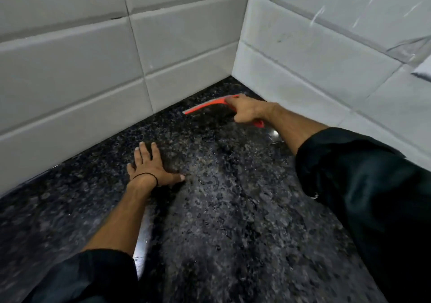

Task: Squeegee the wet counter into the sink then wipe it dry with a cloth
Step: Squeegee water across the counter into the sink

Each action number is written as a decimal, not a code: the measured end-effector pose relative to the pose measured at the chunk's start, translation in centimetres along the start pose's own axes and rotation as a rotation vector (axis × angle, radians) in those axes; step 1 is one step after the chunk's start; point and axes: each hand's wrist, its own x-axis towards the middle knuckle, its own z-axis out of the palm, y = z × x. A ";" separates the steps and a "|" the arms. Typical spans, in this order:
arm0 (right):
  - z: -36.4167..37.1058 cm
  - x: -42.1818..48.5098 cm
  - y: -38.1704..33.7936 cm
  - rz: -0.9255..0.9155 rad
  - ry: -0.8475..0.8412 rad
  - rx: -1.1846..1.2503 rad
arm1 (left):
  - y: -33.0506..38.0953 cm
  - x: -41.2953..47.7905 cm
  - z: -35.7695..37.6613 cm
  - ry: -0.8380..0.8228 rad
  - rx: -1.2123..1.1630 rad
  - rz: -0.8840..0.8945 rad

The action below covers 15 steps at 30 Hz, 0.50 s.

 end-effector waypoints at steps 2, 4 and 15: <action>0.2 3.1 -2.7 -0.030 0.007 0.010 | -1.0 0.3 0.5 -0.030 -0.012 -0.052; 0.7 5.5 -5.0 -0.076 0.069 -0.012 | -1.8 0.4 1.3 -0.048 -0.017 -0.052; 2.0 8.1 -7.3 -0.130 0.136 -0.213 | -2.4 1.0 2.3 0.024 -0.023 -0.039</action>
